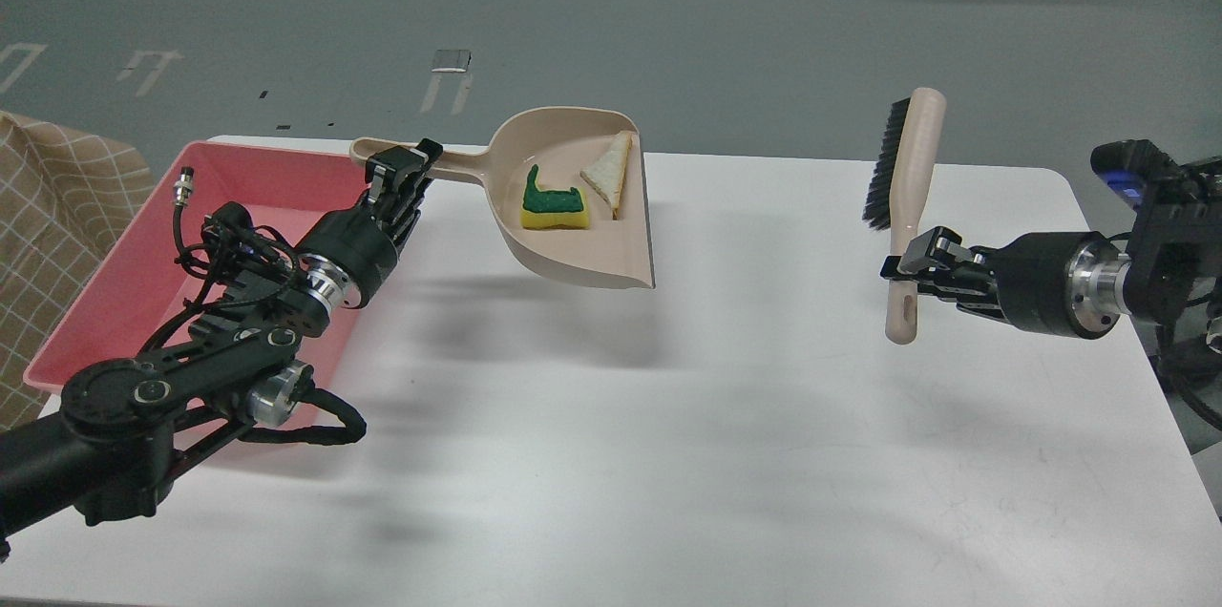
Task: Sweep and dump garbage into bin
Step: 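Lift the dustpan with the left gripper over the pink bin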
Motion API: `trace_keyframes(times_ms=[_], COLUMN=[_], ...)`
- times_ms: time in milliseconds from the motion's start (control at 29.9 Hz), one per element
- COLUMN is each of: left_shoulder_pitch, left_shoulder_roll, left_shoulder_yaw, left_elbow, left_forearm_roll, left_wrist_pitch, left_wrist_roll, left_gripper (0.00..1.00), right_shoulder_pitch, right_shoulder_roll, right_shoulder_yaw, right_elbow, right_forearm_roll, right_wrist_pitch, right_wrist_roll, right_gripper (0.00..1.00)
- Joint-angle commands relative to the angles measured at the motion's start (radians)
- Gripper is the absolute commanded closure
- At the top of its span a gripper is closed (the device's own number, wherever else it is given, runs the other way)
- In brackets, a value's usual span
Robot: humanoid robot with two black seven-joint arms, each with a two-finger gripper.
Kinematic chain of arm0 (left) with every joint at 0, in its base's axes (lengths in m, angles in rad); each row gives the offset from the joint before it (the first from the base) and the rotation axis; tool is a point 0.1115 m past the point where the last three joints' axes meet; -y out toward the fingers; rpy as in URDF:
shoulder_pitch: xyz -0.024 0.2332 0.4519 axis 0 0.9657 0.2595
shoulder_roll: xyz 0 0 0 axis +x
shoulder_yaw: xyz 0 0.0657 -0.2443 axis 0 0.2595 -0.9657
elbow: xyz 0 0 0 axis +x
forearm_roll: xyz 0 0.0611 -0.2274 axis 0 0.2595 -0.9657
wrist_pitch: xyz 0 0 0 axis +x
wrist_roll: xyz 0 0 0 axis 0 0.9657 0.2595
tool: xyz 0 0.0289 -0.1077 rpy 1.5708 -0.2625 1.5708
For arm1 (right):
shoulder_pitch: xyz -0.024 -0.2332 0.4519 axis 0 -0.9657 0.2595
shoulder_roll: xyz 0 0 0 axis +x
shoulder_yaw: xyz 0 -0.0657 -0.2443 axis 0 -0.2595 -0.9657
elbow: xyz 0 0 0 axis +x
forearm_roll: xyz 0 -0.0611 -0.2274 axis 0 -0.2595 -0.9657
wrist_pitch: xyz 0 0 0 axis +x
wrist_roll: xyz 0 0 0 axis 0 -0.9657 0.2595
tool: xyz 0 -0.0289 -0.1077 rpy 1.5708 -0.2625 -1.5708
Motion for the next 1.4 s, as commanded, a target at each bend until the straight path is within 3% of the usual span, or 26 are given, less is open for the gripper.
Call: trace_keyframes(times_ms=[0, 702, 1370], left_shoulder_pitch=[-0.006, 0.005, 0.016], left_shoulder_roll=[0.034, 0.229, 0.378], left_shoulder_yaw=[-0.017, -0.095, -0.094], left_elbow=[0.000, 0.012, 0.028], left_forearm_roll=[-0.012, -0.036, -0.049], left_wrist_pitch=[-0.042, -0.205, -0.315], left_wrist_roll=[0.000, -0.003, -0.041], left_gripper=[1.00, 1.00, 1.00], right_shoulder_pitch=[0.000, -0.005, -0.012], right_shoulder_roll=[0.004, 0.007, 0.010], right_shoulder_yaw=[0.000, -0.002, -0.002], right_elbow=[-0.003, -0.018, -0.025], right_forearm_roll=[0.000, -0.002, -0.002], right_wrist_pitch=[0.000, 0.000, 0.000], right_wrist_roll=[0.000, 0.000, 0.000], right_gripper=[1.00, 1.00, 1.00])
